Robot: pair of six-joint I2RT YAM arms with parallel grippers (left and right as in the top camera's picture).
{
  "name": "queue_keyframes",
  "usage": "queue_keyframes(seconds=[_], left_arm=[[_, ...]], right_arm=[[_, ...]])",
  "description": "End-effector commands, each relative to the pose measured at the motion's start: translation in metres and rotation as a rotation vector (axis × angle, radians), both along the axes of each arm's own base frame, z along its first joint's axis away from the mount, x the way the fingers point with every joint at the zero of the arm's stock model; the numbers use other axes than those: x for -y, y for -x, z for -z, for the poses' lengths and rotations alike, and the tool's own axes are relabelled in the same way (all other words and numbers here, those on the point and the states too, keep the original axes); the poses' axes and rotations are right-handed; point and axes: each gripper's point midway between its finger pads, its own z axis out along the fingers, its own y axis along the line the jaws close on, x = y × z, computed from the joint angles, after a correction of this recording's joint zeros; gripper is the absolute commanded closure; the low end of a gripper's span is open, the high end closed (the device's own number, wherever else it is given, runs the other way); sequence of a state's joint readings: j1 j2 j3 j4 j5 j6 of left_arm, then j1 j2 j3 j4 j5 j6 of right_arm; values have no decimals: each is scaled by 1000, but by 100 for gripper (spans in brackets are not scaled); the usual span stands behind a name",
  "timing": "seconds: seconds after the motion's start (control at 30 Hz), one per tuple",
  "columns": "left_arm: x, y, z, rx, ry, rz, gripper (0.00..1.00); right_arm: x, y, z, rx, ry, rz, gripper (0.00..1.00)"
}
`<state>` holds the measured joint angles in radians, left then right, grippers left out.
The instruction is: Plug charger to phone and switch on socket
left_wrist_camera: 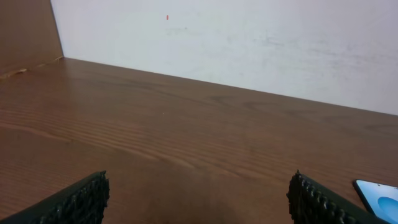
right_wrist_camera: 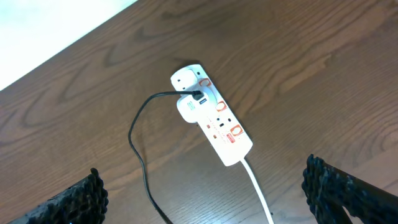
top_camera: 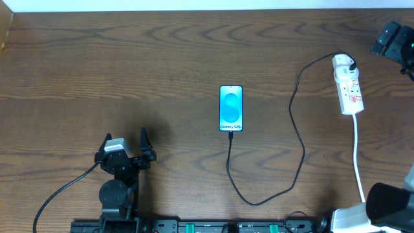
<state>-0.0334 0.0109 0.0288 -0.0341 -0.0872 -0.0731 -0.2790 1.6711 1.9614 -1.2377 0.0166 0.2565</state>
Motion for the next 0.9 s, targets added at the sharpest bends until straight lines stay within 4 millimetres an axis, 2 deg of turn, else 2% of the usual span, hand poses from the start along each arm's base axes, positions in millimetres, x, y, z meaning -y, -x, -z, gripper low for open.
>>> queue_keyframes(seconds=[0.0, 0.87], left_arm=[[-1, 1, 18, -51, -18, -2, 8], [-1, 1, 18, -51, -18, -1, 8]], right_arm=[[-1, 1, -5, 14, 2, 9, 1], [-2, 3, -3, 2, -1, 8, 1]])
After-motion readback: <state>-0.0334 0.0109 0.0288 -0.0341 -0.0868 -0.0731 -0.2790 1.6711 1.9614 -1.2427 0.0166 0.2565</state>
